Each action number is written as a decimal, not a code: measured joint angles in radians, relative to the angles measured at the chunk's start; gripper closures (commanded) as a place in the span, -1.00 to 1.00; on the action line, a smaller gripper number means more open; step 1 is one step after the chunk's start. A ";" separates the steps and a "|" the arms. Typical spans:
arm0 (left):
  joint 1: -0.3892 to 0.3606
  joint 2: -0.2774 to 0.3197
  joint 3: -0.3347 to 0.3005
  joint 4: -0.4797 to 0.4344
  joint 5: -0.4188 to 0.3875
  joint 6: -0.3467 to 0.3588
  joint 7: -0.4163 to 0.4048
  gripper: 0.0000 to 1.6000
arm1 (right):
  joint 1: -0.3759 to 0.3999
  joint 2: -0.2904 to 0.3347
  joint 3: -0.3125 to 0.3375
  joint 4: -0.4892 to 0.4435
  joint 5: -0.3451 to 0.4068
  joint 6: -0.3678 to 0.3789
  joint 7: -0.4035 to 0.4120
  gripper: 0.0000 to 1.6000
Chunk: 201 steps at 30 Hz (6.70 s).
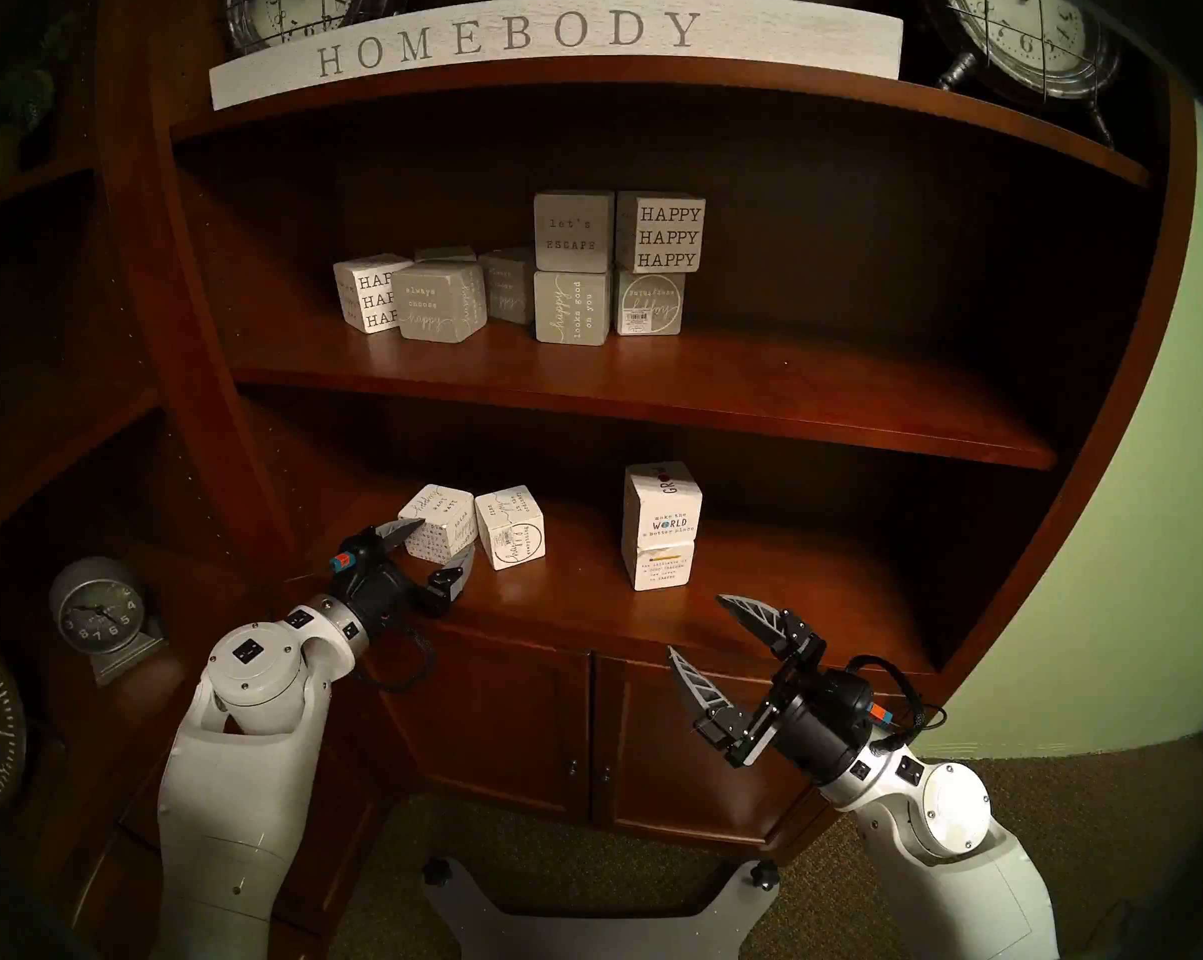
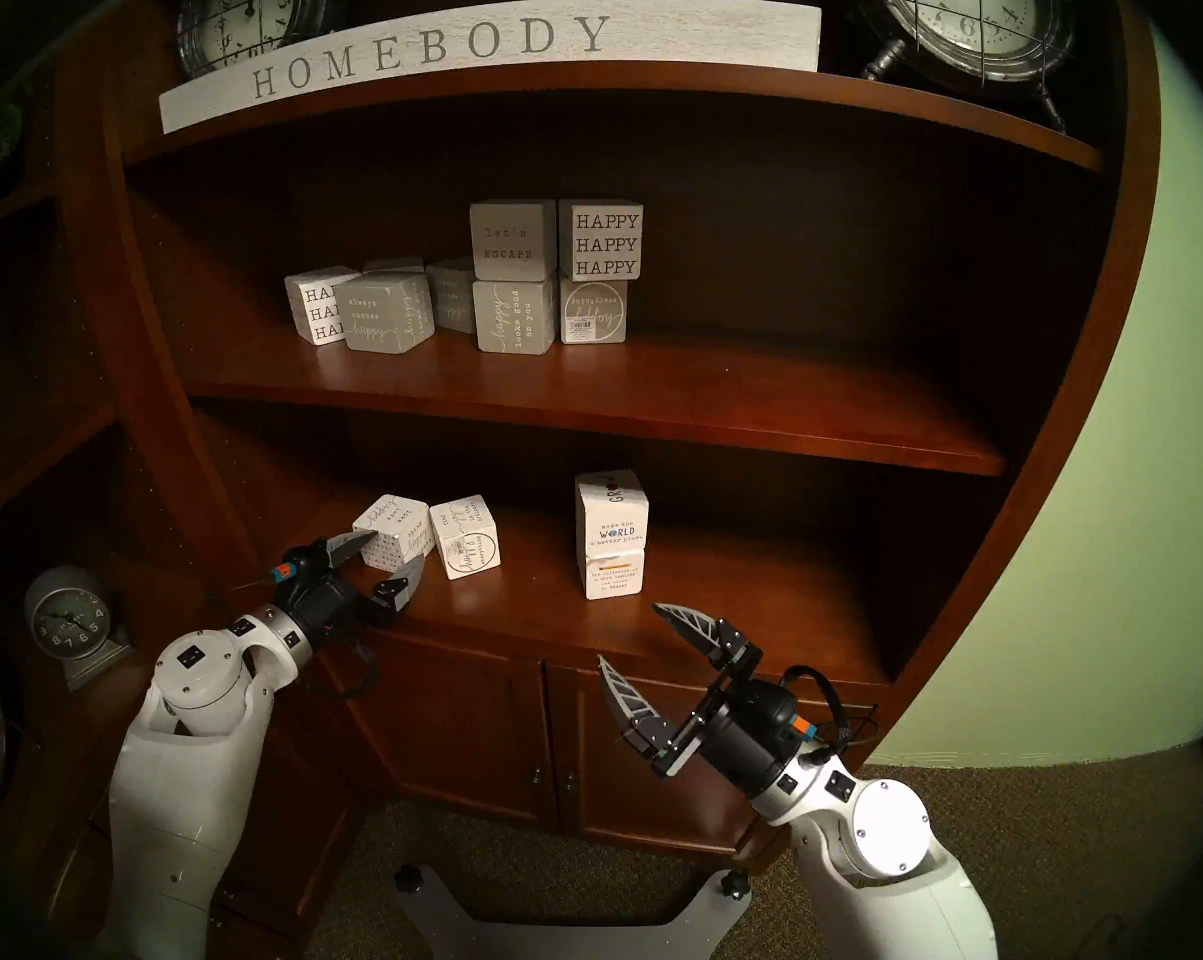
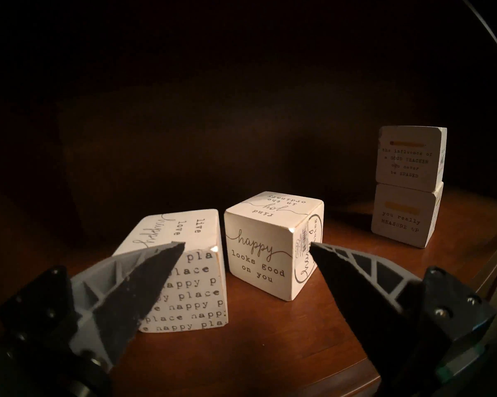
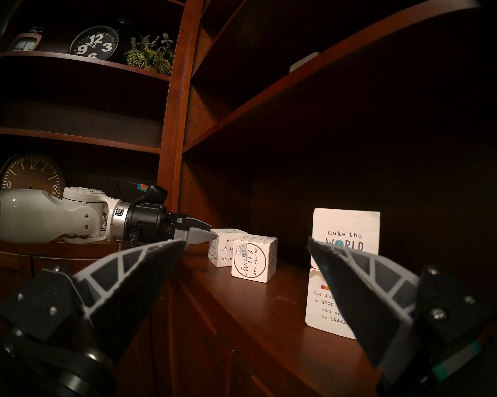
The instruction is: Stack four cubes vertically into two groups
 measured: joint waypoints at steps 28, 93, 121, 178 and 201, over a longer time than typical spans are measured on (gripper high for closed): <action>-0.123 0.005 0.034 0.103 0.114 -0.008 0.108 -1.00 | 0.000 -0.002 0.002 0.000 -0.001 0.000 0.003 -1.00; -0.228 -0.007 0.011 0.299 0.053 -0.020 0.052 1.00 | 0.000 -0.008 0.006 0.000 -0.003 0.004 0.007 -1.00; -0.190 0.047 -0.057 0.163 -0.020 -0.097 -0.148 1.00 | 0.000 -0.011 0.008 0.000 -0.004 0.004 0.011 -1.00; -0.351 0.094 0.064 0.305 -0.052 -0.116 -0.398 1.00 | 0.000 -0.018 0.013 0.000 -0.007 0.006 0.017 -1.00; -0.412 0.096 0.087 0.369 -0.042 -0.124 -0.427 1.00 | 0.000 -0.020 0.015 0.000 -0.008 0.007 0.019 -1.00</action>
